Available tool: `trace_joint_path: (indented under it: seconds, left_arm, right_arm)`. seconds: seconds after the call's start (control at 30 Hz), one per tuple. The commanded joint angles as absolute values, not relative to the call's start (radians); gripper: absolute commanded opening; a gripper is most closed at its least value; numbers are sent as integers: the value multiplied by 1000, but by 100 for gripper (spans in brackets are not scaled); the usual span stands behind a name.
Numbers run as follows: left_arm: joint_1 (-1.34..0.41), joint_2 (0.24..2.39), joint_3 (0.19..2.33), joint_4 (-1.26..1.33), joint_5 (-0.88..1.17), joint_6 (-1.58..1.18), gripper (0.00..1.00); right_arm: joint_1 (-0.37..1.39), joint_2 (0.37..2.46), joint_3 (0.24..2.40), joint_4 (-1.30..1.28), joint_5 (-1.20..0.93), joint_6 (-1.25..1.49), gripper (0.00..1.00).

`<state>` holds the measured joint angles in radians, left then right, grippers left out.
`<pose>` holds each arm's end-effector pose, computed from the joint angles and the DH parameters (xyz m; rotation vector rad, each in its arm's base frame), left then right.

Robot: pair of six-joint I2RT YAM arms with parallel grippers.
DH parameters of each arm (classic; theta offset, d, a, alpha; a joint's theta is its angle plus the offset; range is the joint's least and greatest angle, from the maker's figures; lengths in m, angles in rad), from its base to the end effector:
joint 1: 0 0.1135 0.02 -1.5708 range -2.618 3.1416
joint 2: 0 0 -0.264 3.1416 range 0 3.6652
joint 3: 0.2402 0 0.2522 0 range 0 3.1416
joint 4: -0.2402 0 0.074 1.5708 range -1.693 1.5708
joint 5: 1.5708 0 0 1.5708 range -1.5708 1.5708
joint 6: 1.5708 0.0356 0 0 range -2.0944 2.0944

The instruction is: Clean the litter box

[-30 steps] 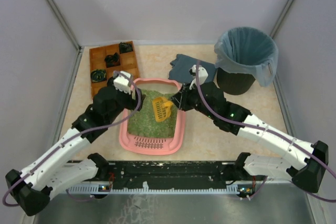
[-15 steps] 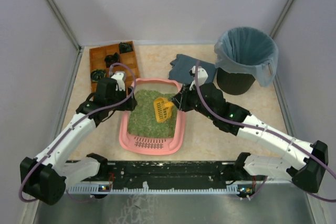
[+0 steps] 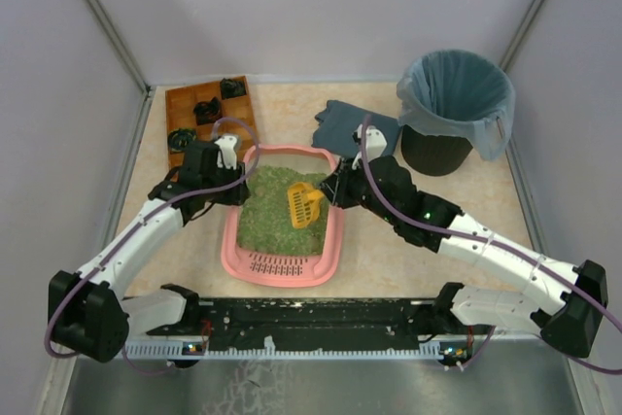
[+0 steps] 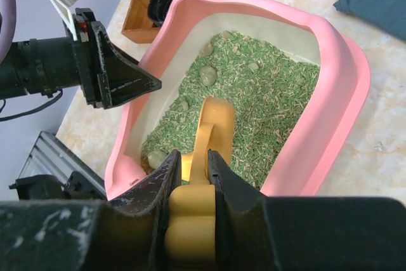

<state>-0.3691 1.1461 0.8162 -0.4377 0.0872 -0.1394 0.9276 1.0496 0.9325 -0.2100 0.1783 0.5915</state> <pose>0.2238 -0.0899 0.2554 0.3141 2.3411 -0.3520 0.1503 0.1899 0.3384 -0.2065 1.9767 0.8503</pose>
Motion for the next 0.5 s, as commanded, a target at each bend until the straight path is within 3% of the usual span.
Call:
trace_joint_path:
  seconds: [0.0,0.3,0.47]
  left_arm:
    - [-390,1209,830,-389,341,-127,42]
    - [-421,1225,827,-375,383,-135,38]
    - [-436,1221,825,-372,349,-149,51]
  right_arm:
    - [936,1012,922,-189,253,633,0]
    - [937,1029,925,-211,322,669,0]
    - [936,1088,955,-180,398,685,0]
